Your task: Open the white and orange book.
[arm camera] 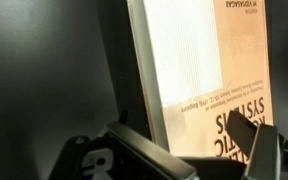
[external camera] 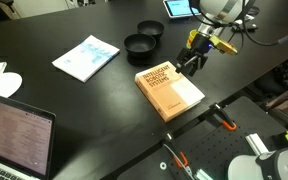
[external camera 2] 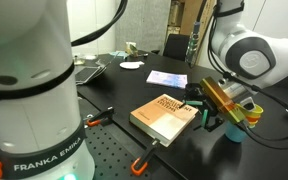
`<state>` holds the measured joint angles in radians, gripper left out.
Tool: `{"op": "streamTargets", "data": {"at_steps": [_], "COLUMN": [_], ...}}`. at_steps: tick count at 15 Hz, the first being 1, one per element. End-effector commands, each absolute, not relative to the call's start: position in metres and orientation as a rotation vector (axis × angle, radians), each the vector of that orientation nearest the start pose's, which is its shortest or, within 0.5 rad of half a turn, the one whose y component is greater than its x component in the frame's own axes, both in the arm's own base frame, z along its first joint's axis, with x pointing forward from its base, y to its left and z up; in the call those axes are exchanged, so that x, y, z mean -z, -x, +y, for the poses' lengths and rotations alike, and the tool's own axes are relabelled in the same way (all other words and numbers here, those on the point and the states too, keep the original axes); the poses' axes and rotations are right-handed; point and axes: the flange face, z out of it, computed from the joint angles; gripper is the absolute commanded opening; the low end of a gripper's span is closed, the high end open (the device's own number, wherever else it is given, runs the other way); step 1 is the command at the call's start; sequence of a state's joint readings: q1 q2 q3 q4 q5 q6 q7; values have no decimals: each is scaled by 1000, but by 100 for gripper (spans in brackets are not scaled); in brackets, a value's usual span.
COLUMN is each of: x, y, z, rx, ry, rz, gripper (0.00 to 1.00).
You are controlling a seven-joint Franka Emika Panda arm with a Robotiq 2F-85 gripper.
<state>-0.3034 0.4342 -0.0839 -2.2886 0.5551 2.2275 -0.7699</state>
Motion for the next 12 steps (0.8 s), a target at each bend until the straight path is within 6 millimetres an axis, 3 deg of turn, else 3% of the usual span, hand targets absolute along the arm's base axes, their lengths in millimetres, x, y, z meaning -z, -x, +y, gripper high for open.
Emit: {"op": "streamTargets", "data": {"at_steps": [1, 12], "x": [-123, -139], "y": [-444, -448], "z": [-155, -135], "rx": [-279, -244], "ry": [2597, 2642], "rz": [72, 62], "gripper": [100, 100]}}
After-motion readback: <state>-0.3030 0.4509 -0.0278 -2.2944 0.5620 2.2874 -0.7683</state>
